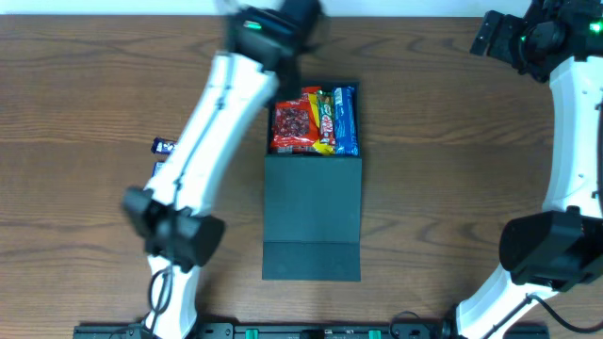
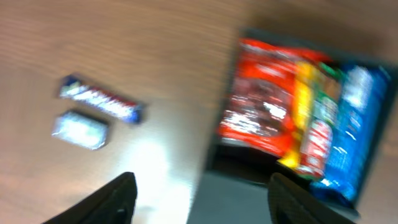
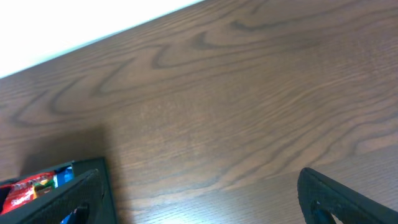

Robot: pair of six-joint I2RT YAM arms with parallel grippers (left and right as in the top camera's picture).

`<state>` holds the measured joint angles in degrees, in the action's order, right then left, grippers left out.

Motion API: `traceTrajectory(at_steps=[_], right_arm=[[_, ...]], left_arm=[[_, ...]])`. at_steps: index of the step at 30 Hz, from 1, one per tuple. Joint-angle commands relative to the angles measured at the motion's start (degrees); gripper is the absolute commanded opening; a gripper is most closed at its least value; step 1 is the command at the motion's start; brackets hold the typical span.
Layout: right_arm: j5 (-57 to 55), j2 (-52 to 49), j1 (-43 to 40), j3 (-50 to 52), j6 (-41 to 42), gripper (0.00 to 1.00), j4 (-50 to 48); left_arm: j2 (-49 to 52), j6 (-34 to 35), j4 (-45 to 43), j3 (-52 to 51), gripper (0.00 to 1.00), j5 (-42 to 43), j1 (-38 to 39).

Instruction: Pack container

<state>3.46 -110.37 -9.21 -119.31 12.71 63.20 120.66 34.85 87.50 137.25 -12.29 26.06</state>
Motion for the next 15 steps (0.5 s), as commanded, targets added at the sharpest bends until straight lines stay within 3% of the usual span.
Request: traceTrajectory(at_steps=[1, 6, 15], right_arm=[[1.53, 0.81, -0.09, 0.15, -0.33, 0.99, 0.04], [1.51, 0.81, -0.07, 0.15, 0.13, 0.99, 0.35], [1.51, 0.81, -0.07, 0.17, 0.13, 0.99, 2.40]], left_arm=[[0.57, 10.36, 4.70, 0.15, 0.71, -3.91, -7.50], [0.83, 11.63, 3.87, -5.88, 0.72, 2.64, -17.05], [0.81, 8.74, -14.60, -32.70, 0.71, 15.43, -23.10]])
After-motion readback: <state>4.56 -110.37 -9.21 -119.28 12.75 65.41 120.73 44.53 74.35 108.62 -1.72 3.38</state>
